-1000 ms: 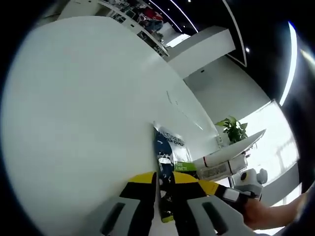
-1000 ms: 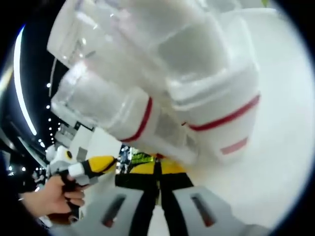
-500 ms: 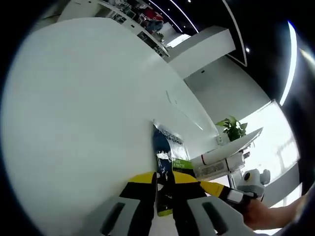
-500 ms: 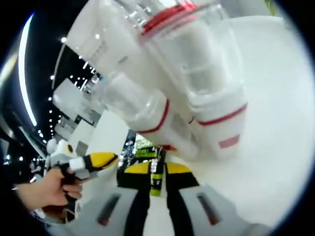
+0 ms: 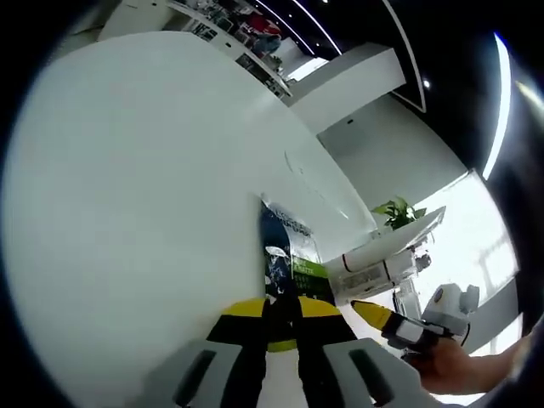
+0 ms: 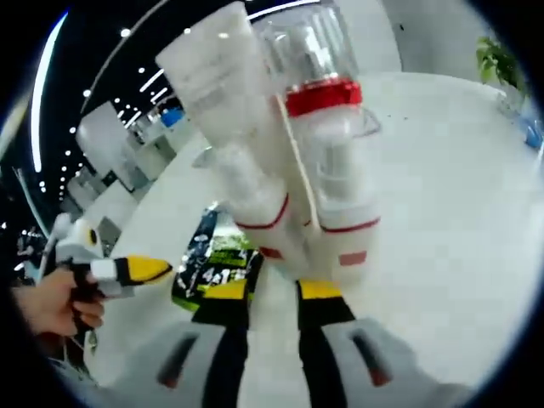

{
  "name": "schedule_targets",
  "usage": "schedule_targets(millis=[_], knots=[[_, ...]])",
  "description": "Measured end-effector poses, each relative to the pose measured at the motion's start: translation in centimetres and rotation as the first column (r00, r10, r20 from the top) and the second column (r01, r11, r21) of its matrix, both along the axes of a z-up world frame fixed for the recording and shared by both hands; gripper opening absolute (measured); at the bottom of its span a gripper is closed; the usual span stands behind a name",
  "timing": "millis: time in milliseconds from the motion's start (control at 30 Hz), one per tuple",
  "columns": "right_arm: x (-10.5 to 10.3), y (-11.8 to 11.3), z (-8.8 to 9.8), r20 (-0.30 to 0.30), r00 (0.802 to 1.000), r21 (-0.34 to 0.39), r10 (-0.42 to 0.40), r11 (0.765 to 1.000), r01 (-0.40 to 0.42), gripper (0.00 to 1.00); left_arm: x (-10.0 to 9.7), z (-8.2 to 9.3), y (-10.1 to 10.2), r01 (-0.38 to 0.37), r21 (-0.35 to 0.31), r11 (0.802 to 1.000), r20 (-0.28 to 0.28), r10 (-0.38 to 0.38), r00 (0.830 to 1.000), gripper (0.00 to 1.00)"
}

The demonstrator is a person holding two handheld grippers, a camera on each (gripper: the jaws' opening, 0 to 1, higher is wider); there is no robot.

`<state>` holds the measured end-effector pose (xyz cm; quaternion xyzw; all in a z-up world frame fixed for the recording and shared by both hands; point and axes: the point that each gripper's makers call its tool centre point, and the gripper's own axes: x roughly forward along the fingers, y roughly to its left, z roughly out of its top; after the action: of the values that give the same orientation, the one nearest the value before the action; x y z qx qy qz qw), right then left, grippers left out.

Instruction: Arrange the skincare products in the storage area until every visible bottle or jar stands upright without overlapping.

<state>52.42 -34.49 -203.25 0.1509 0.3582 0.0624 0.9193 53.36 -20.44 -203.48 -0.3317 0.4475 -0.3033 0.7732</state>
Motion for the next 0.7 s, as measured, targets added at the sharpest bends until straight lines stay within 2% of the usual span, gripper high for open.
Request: schedule_targets(millis=[367, 700], knots=[[0.6, -0.1, 0.2, 0.016, 1.000, -0.044, 0.014, 0.999, -0.014, 0.22, -1.4, -0.1, 1.1, -0.012, 0.008, 1.000, -0.010, 0.012, 1.000, 0.11], [0.6, 0.0, 0.2, 0.011, 1.000, -0.043, 0.006, 0.999, -0.006, 0.24, -1.7, 0.0, 1.4, -0.008, 0.008, 1.000, -0.009, 0.008, 1.000, 0.11]])
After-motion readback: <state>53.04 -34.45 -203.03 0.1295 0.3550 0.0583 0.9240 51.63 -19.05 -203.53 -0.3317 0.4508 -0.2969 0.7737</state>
